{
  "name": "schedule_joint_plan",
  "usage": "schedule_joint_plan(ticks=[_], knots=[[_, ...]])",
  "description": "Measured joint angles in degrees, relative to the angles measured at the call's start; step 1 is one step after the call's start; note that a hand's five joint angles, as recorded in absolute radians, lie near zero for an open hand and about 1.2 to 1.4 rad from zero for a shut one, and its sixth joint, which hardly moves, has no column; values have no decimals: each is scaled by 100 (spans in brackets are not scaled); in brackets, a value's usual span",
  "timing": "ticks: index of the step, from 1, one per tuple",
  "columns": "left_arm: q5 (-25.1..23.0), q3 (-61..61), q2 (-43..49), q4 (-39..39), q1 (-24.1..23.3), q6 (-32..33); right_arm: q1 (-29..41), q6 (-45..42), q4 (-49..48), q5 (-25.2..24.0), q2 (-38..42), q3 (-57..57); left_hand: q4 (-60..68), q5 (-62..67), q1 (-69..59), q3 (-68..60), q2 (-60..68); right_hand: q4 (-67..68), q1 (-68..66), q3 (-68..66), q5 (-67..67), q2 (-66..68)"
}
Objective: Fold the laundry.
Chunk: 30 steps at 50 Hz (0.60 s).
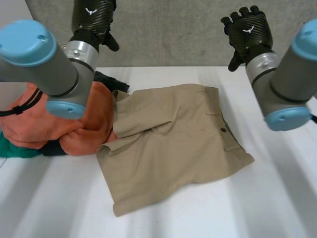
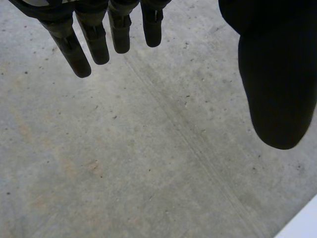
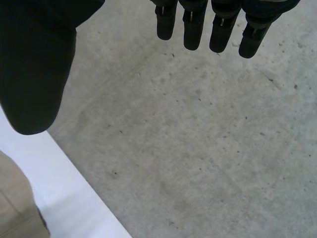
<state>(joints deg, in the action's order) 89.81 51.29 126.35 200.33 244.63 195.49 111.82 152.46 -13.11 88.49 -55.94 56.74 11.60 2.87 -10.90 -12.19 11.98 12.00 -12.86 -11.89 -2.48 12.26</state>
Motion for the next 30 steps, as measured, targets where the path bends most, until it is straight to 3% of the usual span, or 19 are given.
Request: schedule_joint_plan(ticks=[8, 16, 21, 30], knots=[[388, 2024, -1712, -581, -147, 8, -532, -266, 1700, -1139, -1043, 818, 570, 452, -692, -481, 522, 18, -13, -23, -22, 16], [623, 4339, -3176, -1835, -724, -57, -1375, -1169, 3055, -2040, -1702, 2218, 714, 585, -783, -623, 644, 694, -568, -692, -696, 581], [618, 5342, -3408, -2027, -1161, -214, -1631, -1924, 2986, -2433, -1758, 3198, 715, 585, -783, -623, 645, 932, -839, -949, -943, 811], [574, 6112, -2834, -1511, -1463, -638, -1943, -2366, 1544, -2876, -1572, 4526, 715, 585, -784, -624, 647, 1556, -1440, -1543, -1525, 1473]])
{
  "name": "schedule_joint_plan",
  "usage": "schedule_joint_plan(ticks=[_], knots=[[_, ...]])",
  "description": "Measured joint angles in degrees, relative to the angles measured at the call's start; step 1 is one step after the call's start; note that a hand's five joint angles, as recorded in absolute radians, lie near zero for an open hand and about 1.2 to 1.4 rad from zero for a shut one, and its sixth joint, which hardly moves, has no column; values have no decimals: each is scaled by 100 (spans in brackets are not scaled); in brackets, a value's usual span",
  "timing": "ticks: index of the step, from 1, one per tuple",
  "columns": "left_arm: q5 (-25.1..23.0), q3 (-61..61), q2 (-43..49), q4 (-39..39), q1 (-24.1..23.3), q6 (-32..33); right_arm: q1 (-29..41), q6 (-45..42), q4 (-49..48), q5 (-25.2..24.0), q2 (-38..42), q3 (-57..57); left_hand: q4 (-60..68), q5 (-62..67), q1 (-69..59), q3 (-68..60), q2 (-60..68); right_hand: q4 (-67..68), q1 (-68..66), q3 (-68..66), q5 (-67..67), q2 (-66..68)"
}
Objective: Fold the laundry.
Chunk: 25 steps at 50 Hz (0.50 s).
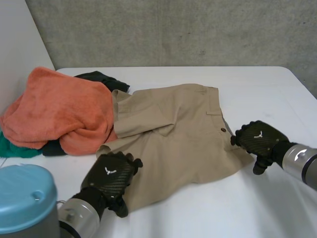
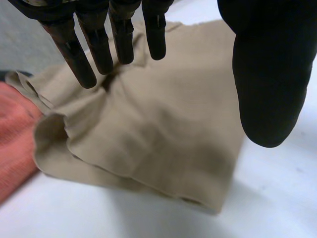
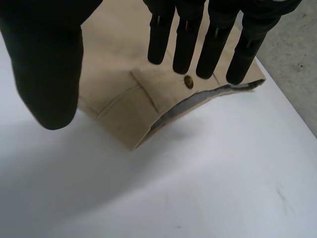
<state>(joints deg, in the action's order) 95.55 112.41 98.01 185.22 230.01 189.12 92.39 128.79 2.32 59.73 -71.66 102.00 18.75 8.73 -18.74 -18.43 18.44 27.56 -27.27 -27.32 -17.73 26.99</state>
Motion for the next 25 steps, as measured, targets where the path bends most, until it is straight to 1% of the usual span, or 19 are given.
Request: schedule_joint_plan(ticks=[4, 10, 11, 13, 17, 19, 20, 22, 23, 25], knots=[[-9, -24, 406, 216, 7, -48, -45, 27, -690, -125, 297, 293, 194, 211, -187, -224, 209, 432, -454, -456, -429, 482], [-12, -109, 719, 434, 31, -15, -37, 54, -1062, -179, 587, 348, 386, 406, -363, -419, 408, 537, -494, -576, -533, 570], [-12, -136, 811, 507, 34, 6, -26, 59, -1152, -188, 663, 334, 722, 739, -766, -780, 770, 704, -680, -740, -689, 752], [-12, -157, 873, 555, 32, 20, -16, 63, -1208, -192, 712, 321, 894, 908, -954, -916, 907, 875, -910, -912, -858, 948], [-14, -212, 1009, 631, 22, 45, 8, 95, -1406, -193, 816, 268, 1941, 1922, -2049, -1987, 1989, 1394, -1216, -1426, -1357, 1465], [-17, -230, 1046, 640, 17, 49, 13, 127, -1472, -193, 844, 244, 2275, 2248, -2398, -2301, 2303, 1985, -1632, -2006, -1889, 2057], [-21, -240, 1070, 641, 12, 51, 15, 160, -1513, -192, 863, 225, 2798, 2767, -2923, -2821, 2830, 2489, -1875, -2503, -2390, 2603], [-26, -253, 1097, 637, 7, 54, 17, 210, -1558, -191, 884, 198, 3209, 3177, -3299, -3225, 3264, 2828, -1990, -2840, -2690, 2937], [-27, -258, 1107, 632, 3, 57, 17, 246, -1582, -190, 896, 180, 3422, 3385, -3485, -3468, 3476, 3556, -2385, -3559, -3340, 3605], [-25, -264, 1103, 622, -1, 61, 17, 296, -1605, -190, 911, 161, 4078, 4033, -4141, -4129, 4146, 3928, -2438, -3913, -3756, 3844]])
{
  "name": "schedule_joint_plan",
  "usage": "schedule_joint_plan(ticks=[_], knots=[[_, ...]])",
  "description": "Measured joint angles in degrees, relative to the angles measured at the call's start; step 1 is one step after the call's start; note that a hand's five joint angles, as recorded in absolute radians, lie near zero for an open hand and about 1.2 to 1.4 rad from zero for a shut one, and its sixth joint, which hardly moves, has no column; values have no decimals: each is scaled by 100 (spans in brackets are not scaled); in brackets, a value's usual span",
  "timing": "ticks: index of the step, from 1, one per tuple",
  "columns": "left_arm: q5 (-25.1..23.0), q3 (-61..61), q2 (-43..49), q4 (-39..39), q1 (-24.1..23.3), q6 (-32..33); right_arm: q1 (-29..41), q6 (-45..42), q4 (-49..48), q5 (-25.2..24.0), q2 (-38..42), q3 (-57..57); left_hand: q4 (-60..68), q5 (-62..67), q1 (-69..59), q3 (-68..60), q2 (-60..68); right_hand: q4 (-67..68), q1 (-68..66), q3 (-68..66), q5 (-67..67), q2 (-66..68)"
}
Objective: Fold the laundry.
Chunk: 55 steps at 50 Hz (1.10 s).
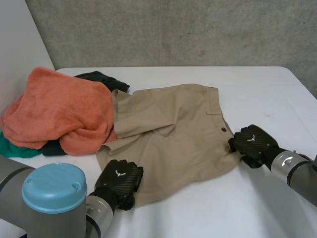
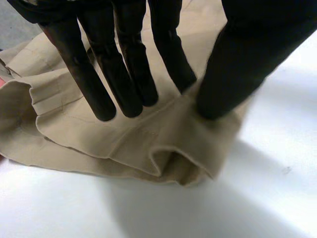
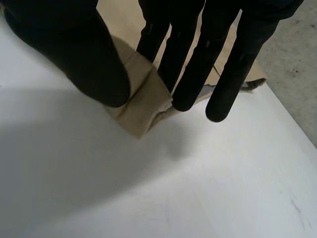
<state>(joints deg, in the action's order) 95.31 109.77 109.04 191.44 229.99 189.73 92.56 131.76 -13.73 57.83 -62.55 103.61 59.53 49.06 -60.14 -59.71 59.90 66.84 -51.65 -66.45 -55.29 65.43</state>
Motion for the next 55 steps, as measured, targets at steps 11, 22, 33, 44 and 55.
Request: schedule_joint_plan(ticks=[11, 22, 33, 44, 55], knots=[[30, -74, -383, -76, 0, 31, -30, 92, 141, 111, -80, -38, 618, 610, -433, -591, 553, 152, -1, -109, -209, 10], [39, 134, -873, -548, -103, 32, -88, 118, 1405, 186, -1053, -13, -2501, -2471, 2548, 2486, -2515, 154, -2, -138, -221, 33], [45, 114, -397, -582, -138, 29, -109, 230, 1615, 434, -1204, 41, -2490, -2453, 2485, 2476, -2514, 168, -2, -138, -219, 47], [151, 18, -120, -73, -127, 121, -177, 351, 1927, 548, -1525, 73, 860, 723, -617, -760, 827, 168, -2, -138, -277, 47], [590, -20, -1791, -71, -212, 976, -536, -27, 3316, 516, -2727, -136, 895, 730, -618, -822, 856, 168, -2, -156, -346, 167]])
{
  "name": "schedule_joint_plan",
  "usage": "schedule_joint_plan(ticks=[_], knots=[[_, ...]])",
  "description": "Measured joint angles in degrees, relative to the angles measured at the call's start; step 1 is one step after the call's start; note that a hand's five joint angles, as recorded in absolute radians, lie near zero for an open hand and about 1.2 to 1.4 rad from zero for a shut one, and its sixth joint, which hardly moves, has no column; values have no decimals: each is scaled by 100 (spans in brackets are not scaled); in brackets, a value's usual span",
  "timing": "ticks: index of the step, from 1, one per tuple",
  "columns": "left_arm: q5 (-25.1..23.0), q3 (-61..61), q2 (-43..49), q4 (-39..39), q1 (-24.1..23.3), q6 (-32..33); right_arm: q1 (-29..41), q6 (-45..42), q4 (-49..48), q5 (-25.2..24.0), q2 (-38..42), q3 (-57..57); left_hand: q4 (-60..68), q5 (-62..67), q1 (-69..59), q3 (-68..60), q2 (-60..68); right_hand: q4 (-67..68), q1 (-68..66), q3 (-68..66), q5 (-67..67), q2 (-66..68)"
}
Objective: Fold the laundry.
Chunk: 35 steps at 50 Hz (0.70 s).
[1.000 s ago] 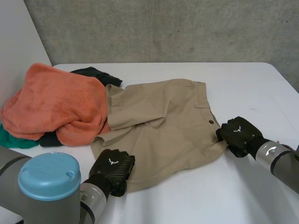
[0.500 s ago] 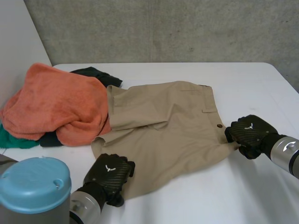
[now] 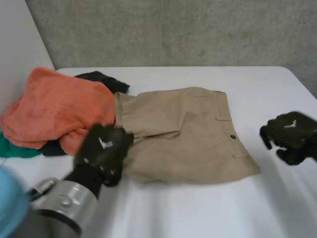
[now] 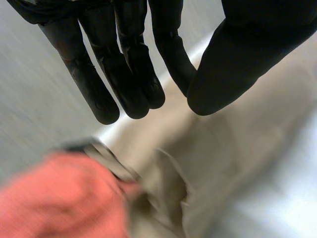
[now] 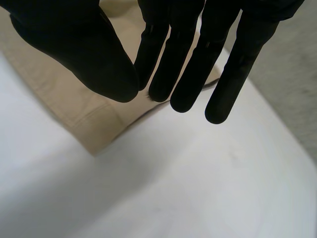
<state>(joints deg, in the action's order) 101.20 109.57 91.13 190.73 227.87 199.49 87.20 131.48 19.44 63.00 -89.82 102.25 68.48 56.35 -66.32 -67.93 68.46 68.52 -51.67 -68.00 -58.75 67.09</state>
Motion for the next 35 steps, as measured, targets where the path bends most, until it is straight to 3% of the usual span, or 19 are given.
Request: schedule_joint_plan(ticks=[4, 7, 9, 15, 19, 22, 23, 24, 35], knots=[[12, -298, -1081, -213, -36, 206, -236, -267, 474, -32, -601, -324, 0, 7, 0, 0, 0, 1, 0, 0, -5, 0], [-19, -439, -1352, -317, -36, 228, -293, -271, 589, -50, -786, -458, 0, 6, 0, 0, 0, -324, -105, 361, 320, -329], [-121, -615, -1547, -445, -28, 232, -323, -135, 673, -73, -972, -578, 1, 7, 0, 0, 0, -2266, 821, 2221, 2331, -2256], [-340, -724, -1170, -527, 18, 189, -243, 669, 438, -123, -1007, -295, 16, 7, 0, -2, 1, -4098, 2407, 4025, 4225, -3953], [-384, -713, -661, -525, 92, 141, -81, 1288, -148, -149, -739, 223, -66, -58, 88, 103, -117, -4234, 2491, 4120, 4368, -4053], [-384, -632, -328, -540, 116, 99, 58, 1474, -738, -164, -366, 603, -2776, -2617, 2996, 2702, -2851, -4234, 2491, 4120, 4355, -4053], [-383, -619, -300, -541, 116, 95, 70, 1477, -797, -165, -329, 637, -2776, -2617, 2996, 2702, -2851, -4234, 2491, 4119, 4347, -4053], [-379, -526, -153, -552, 117, 66, 116, 1445, -1110, -171, -136, 800, -3711, -3519, 3750, 3639, -3708, -4234, 2491, 4120, 4335, -4053], [-396, 160, 426, -550, 66, -553, 135, 344, -2040, -441, 885, 1197, -3982, -3782, 3791, 3839, -3913, -4107, 2465, 4103, 4097, -4039]])
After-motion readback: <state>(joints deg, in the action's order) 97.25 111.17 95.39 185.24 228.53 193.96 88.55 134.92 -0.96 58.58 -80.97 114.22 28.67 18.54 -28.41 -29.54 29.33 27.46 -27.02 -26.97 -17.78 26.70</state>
